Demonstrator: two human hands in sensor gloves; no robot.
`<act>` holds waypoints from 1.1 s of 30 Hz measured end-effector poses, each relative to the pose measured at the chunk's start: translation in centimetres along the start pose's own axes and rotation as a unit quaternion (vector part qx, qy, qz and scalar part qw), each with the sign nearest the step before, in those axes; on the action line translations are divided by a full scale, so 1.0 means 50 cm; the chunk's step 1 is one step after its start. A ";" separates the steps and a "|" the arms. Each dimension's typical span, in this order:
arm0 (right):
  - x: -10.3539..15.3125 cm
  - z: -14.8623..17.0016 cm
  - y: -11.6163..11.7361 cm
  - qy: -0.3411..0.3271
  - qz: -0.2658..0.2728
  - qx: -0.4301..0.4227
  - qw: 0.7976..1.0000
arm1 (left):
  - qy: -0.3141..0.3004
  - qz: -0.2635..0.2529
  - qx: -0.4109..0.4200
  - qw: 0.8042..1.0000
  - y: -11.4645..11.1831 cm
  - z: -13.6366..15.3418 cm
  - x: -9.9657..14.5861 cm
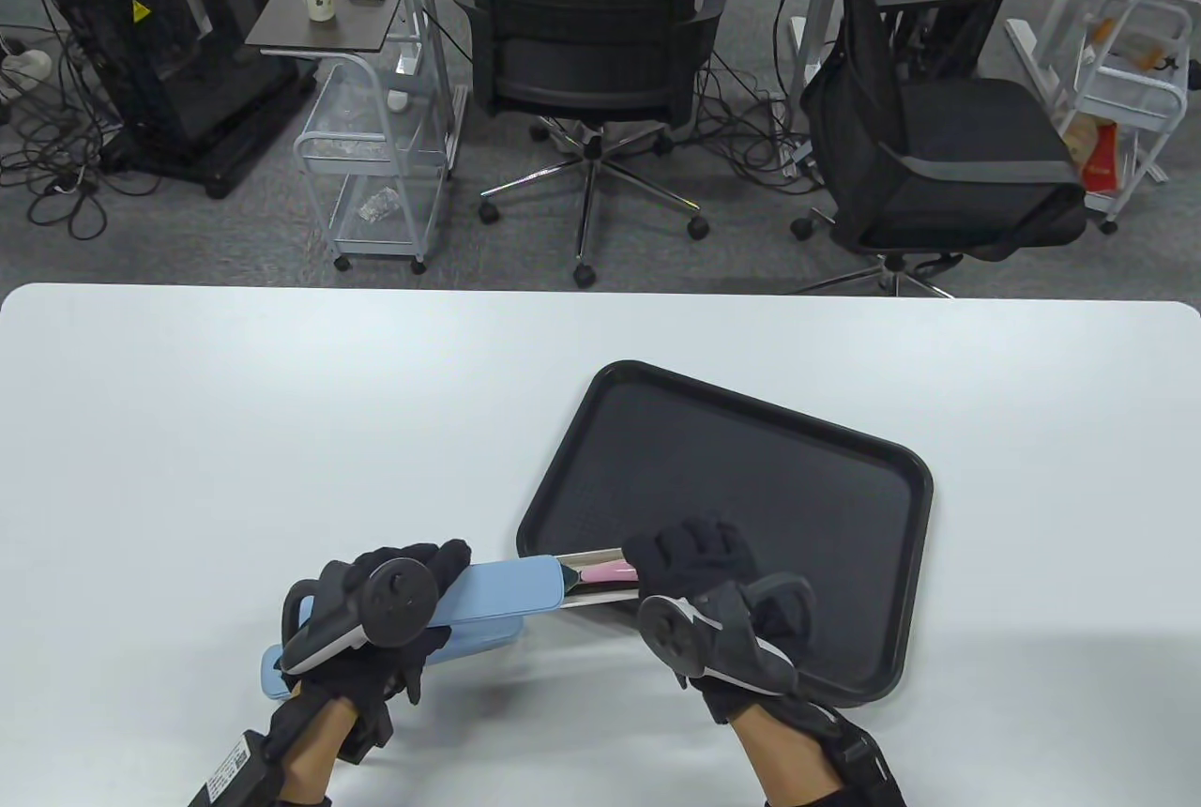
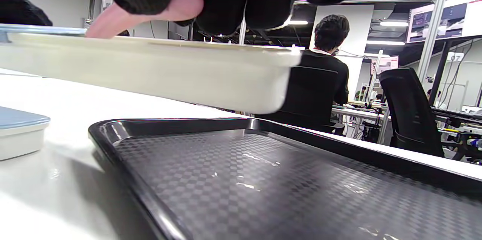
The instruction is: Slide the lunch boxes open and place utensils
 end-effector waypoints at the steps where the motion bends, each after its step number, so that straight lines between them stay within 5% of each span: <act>1: 0.000 -0.007 -0.002 -0.004 0.002 0.000 1.000 | -0.004 0.005 0.004 1.000 -0.005 -0.003 -0.001; 22: 0.002 -0.013 -0.012 0.002 0.026 -0.003 1.000 | -0.017 0.010 0.025 0.999 -0.007 -0.008 0.002; 33: 0.010 0.081 0.016 0.064 -0.010 -0.089 0.994 | -0.001 0.000 0.042 0.999 0.007 0.018 0.003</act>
Point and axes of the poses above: the tracker on the back of each hand, its own z axis roughly to the little-finger side, its own x axis roughly from the fingertips to the wrist, y = z × x, the point moved 4 cm from there along -x, roughly from the wrist to the fingertips, and after that the axes turned 12 degrees about x, right-handed, at the moved point
